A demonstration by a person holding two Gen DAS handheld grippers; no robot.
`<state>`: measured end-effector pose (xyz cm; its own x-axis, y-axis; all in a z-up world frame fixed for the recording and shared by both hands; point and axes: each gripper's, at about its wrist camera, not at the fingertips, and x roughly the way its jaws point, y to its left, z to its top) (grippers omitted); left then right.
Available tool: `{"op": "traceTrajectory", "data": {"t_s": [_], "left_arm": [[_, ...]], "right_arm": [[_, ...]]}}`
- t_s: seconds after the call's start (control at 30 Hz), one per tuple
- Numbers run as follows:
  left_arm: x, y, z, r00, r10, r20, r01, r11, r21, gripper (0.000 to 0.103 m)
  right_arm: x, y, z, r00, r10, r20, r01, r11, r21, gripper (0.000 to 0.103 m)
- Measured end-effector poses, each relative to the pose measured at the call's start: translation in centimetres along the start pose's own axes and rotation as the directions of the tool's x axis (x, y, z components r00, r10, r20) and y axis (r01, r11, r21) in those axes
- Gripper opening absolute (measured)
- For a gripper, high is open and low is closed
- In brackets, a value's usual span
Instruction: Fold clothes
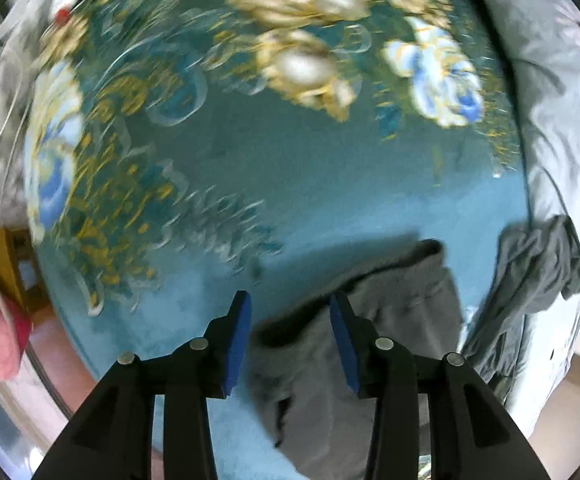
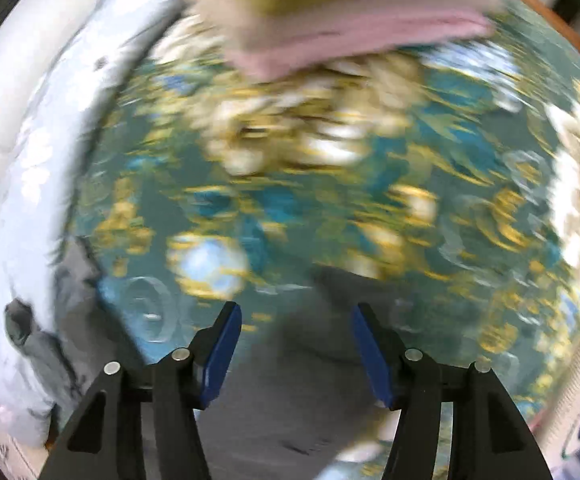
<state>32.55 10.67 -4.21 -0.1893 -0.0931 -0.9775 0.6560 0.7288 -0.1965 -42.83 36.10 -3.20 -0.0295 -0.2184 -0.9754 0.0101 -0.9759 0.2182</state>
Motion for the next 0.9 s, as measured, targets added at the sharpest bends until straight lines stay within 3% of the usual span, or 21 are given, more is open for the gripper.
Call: {"op": "traceTrajectory", "data": {"t_s": [0.13, 0.3, 0.4, 0.53, 0.57, 0.7, 0.77, 0.9], "left_arm": [[1.4, -5.2, 0.1, 0.997, -0.069, -0.030, 0.071, 0.992, 0.099, 0.042], [3.7, -11.6, -1.0, 0.994, -0.037, -0.105, 0.068, 0.950, 0.306, 0.042], [4.7, -13.8, -1.4, 0.991, -0.013, -0.134, 0.064, 0.921, 0.383, 0.042], [5.3, -14.3, -2.0, 0.988, 0.004, -0.155, 0.060, 0.910, 0.409, 0.044], [5.5, -14.1, -2.0, 0.987, 0.008, -0.162, 0.059, 0.912, 0.405, 0.045], [6.5, -12.8, -2.1, 0.983, 0.012, -0.181, 0.056, 0.929, 0.365, 0.045], [7.0, -12.5, -2.2, 0.981, -0.002, -0.194, 0.070, 0.936, 0.344, 0.045], [7.5, -12.7, -2.4, 0.976, -0.031, -0.213, 0.103, 0.936, 0.335, 0.045]], "right_arm": [[3.3, 8.0, -0.3, 0.985, 0.135, -0.110, -0.150, 0.980, -0.132, 0.061], [8.1, 17.0, -3.1, 0.940, 0.219, -0.260, -0.277, 0.937, -0.214, 0.064], [10.4, 19.3, -4.0, 0.940, 0.188, -0.284, -0.250, 0.947, -0.200, 0.064], [12.6, 19.3, -4.5, 0.943, 0.146, -0.297, -0.184, 0.978, -0.101, 0.064], [12.8, 19.1, -4.5, 0.940, 0.160, -0.301, -0.190, 0.979, -0.074, 0.062], [12.4, 18.6, -5.0, 0.929, 0.203, -0.310, -0.224, 0.974, -0.034, 0.022], [11.6, 18.8, -5.3, 0.927, 0.214, -0.309, -0.242, 0.969, -0.055, 0.014], [7.7, 19.0, -5.5, 0.918, 0.288, -0.272, -0.322, 0.943, -0.089, 0.012]]}}
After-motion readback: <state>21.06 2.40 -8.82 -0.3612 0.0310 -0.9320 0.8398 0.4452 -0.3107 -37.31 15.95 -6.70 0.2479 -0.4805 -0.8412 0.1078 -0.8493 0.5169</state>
